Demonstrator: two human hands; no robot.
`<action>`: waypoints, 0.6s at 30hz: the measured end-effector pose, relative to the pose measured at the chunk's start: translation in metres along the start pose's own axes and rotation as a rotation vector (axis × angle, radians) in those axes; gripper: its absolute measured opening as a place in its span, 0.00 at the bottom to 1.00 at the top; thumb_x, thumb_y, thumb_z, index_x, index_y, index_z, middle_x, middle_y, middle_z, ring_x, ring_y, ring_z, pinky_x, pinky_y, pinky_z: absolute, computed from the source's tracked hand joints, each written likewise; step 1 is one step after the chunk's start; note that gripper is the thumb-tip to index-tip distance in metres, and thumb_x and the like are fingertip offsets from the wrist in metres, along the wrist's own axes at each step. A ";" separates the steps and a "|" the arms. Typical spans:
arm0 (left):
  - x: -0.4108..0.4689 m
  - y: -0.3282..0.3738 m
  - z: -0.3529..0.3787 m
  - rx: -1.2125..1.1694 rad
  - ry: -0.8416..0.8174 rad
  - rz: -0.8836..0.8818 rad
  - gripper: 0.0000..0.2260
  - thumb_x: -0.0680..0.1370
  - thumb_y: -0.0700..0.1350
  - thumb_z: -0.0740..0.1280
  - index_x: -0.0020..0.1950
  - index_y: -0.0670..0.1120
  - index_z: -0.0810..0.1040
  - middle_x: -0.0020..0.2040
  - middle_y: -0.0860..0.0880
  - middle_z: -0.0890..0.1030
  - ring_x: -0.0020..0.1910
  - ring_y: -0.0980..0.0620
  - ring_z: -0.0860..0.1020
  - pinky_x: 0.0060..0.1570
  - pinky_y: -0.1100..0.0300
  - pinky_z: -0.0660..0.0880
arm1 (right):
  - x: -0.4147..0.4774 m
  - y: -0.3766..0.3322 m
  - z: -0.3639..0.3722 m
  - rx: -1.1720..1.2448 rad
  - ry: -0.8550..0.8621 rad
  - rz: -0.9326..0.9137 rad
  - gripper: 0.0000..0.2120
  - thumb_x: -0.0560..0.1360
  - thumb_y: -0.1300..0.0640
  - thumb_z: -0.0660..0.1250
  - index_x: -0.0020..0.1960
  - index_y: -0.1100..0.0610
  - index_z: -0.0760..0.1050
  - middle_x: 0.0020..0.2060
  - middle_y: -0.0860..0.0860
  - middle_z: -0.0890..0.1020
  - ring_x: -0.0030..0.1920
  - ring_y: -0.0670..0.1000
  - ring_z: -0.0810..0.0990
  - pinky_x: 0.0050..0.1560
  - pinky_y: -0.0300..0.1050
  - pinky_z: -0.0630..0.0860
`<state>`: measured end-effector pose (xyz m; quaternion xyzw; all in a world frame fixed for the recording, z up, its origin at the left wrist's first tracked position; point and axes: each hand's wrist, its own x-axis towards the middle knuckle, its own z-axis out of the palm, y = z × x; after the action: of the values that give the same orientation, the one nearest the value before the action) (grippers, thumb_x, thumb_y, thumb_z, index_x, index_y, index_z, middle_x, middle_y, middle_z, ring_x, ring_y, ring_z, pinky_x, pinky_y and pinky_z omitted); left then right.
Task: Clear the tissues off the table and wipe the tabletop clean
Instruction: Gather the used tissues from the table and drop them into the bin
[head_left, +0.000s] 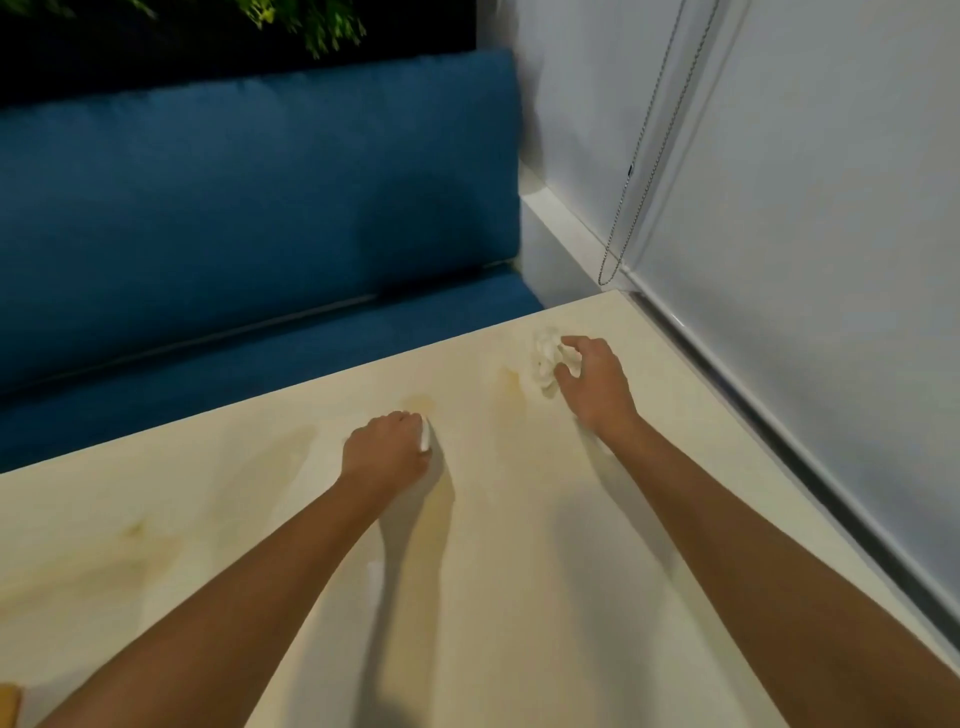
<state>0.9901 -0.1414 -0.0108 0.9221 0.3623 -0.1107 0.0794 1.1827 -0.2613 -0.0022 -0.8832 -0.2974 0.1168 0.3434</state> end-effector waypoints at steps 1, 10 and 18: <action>-0.001 -0.001 0.000 -0.014 0.023 0.003 0.14 0.79 0.45 0.56 0.64 0.46 0.71 0.60 0.48 0.75 0.57 0.46 0.74 0.47 0.58 0.68 | 0.008 -0.001 0.003 -0.025 -0.004 -0.007 0.19 0.77 0.58 0.61 0.68 0.57 0.67 0.65 0.56 0.70 0.64 0.58 0.68 0.61 0.50 0.67; -0.008 -0.017 0.003 -0.121 0.093 0.047 0.17 0.78 0.38 0.57 0.66 0.46 0.71 0.61 0.48 0.75 0.57 0.46 0.74 0.49 0.58 0.70 | 0.049 -0.002 0.025 -0.492 -0.220 -0.013 0.23 0.79 0.56 0.57 0.73 0.54 0.57 0.71 0.55 0.60 0.68 0.58 0.62 0.60 0.49 0.67; -0.023 -0.030 -0.005 -0.159 0.174 0.043 0.18 0.80 0.40 0.55 0.70 0.50 0.69 0.63 0.50 0.74 0.61 0.49 0.72 0.50 0.59 0.69 | 0.013 0.008 0.029 -0.195 -0.173 -0.003 0.19 0.73 0.73 0.60 0.62 0.62 0.72 0.55 0.59 0.70 0.54 0.62 0.76 0.49 0.58 0.77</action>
<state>0.9543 -0.1336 -0.0022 0.9265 0.3557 0.0004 0.1227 1.1847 -0.2429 -0.0288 -0.8984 -0.3375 0.1627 0.2291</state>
